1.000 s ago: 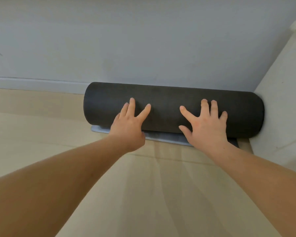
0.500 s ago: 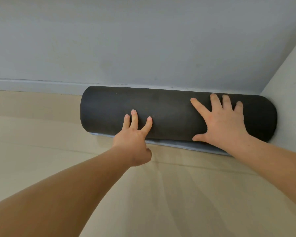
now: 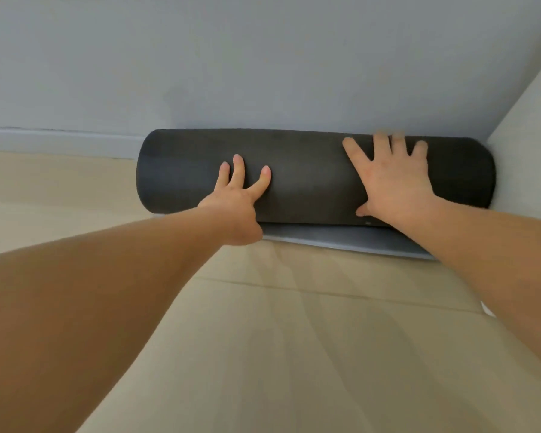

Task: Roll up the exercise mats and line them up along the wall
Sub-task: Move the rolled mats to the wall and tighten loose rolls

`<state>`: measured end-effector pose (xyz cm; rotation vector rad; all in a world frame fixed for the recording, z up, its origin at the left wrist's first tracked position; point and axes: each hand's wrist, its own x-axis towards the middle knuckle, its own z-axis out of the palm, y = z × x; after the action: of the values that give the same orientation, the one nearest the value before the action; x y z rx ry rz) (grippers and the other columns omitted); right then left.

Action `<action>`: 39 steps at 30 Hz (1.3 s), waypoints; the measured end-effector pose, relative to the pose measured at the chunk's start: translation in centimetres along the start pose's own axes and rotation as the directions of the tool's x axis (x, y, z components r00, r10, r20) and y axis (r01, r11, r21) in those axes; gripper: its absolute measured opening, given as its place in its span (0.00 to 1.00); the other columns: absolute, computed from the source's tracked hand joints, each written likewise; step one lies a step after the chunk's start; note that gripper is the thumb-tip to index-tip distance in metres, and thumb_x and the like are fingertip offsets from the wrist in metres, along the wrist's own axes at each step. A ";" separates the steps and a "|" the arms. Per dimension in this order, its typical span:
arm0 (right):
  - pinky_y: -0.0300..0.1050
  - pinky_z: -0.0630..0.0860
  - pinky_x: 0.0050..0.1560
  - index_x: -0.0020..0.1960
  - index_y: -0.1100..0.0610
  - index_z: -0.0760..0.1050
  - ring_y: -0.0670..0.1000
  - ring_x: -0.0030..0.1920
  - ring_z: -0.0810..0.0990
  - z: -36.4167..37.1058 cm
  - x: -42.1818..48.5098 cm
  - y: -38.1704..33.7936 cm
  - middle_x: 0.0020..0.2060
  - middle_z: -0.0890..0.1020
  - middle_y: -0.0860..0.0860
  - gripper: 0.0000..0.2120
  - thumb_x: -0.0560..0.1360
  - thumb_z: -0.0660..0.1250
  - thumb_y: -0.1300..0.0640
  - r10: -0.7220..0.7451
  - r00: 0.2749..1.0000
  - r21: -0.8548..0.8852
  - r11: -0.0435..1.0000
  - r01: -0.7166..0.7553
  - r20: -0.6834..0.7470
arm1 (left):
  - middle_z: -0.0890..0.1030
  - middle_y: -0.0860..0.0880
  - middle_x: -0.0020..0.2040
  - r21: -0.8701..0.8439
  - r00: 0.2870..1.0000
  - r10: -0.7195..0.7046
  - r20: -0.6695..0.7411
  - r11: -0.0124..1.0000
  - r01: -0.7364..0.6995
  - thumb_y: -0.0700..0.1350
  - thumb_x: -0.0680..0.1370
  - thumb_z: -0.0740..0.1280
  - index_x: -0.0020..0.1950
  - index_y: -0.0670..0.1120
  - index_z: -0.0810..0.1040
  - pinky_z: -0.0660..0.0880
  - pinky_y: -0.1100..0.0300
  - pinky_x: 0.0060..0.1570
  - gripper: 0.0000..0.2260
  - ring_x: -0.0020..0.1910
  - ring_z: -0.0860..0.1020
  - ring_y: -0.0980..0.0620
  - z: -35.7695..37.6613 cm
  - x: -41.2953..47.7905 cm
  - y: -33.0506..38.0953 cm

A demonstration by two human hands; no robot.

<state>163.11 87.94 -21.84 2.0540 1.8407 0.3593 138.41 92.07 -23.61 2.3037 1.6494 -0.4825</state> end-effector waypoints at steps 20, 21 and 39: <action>0.79 0.57 0.73 0.83 0.43 0.38 0.70 0.81 0.45 -6.3 -3.4 -4.4 0.82 0.47 0.64 0.58 0.70 0.70 0.27 0.156 0.967 0.108 0.978 -0.180 0.201 | 0.36 0.50 0.86 -0.311 0.996 -0.084 -0.022 0.948 0.073 0.46 0.81 0.68 0.86 0.56 0.45 0.65 0.48 0.78 0.41 0.85 0.41 0.45 5.5 -13.5 -7.7; 0.75 0.60 0.73 0.84 0.45 0.40 0.69 0.81 0.48 -6.9 -4.6 -5.9 0.81 0.50 0.64 0.53 0.73 0.69 0.30 0.121 0.984 0.142 0.980 -0.139 0.131 | 0.36 0.49 0.86 -0.322 0.995 -0.103 -0.018 0.942 0.092 0.46 0.81 0.68 0.86 0.55 0.45 0.64 0.47 0.78 0.41 0.85 0.41 0.45 5.6 -14.2 -8.6; 0.48 0.77 0.61 0.71 0.45 0.74 0.47 0.61 0.78 -28.7 -26.0 -42.0 0.60 0.79 0.42 0.24 0.79 0.65 0.37 -0.659 0.743 0.629 0.629 0.458 0.118 | 0.55 0.54 0.86 -0.652 0.959 -0.224 0.172 0.704 0.281 0.56 0.81 0.70 0.86 0.58 0.39 0.64 0.53 0.77 0.45 0.81 0.63 0.50 13.1 -44.1 -35.7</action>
<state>110.14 68.60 -12.50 1.5194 2.4063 -0.7688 89.93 60.31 -17.96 1.5120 1.7338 0.0032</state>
